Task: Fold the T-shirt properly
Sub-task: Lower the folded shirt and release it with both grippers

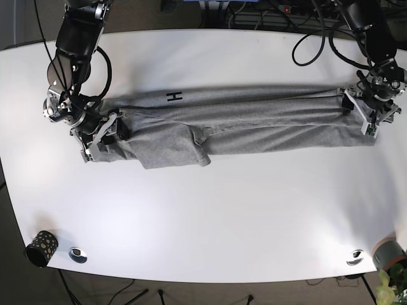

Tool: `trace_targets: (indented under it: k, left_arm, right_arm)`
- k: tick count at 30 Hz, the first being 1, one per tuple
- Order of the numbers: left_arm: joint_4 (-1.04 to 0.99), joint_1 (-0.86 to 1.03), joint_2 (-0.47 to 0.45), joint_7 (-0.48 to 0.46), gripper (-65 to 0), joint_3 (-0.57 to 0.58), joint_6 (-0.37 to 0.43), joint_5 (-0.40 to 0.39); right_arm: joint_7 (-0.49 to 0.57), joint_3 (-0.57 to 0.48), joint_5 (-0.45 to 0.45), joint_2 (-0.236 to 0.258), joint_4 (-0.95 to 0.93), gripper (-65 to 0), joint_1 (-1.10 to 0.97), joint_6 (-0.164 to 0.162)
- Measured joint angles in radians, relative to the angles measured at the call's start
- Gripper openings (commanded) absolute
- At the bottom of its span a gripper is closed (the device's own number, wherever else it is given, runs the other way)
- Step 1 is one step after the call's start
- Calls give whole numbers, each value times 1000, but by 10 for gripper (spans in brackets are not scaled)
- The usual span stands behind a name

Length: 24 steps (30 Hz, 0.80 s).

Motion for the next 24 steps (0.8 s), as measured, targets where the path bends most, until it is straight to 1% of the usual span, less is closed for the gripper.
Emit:
trace_targets:
  k: [1,2,4,5,6,8,9,11,15,18,19,20,24]
  left_arm:
    - [1,-6,15,-1,-214,1,2,13]
    - [3,-11,32,-4,-214,1,3,25]
    - [8,-14,50,-6,-215,2,4,38]
    - [8,-14,56,-12,-215,3,5,38]
    - [7,-13,57,-20,-215,3,6,37]
    - [4,-13,56,-24,-215,1,8,33]
    - [5,-13,56,-23,-215,1,8,34]
    - [5,-13,56,-24,-215,1,8,33]
    - [5,-12,56,-24,-215,1,8,32]
    - [5,-11,56,-25,-217,1,8,29]
    - [4,-11,56,-25,-217,1,8,30]
    - [4,-11,56,-24,-217,1,8,31]
    - [4,-11,56,-26,-217,1,8,29]
  right_arm:
    - [-9,0,-11,3,-2,-344,13,-1]
    - [-31,0,-23,6,1,-344,24,-10]
    - [-68,0,-34,9,29,-344,29,-17]
    - [-103,0,-44,10,56,-344,28,-17]
    - [-119,0,-51,9,84,-344,23,-16]
    - [-156,2,-53,10,133,-344,18,-26]
    - [-165,2,-53,9,153,-344,17,-23]
    - [-193,2,-54,-6,194,-344,22,-23]
    - [-198,-4,-48,-46,224,-342,40,-21]
    - [-214,-53,-55,-49,195,-341,73,-22]
    - [-211,-70,-53,-49,176,-333,89,-22]
    - [-204,-84,-54,-47,155,-309,105,-22]
    - [-144,-106,-55,-47,50,-173,173,-27]
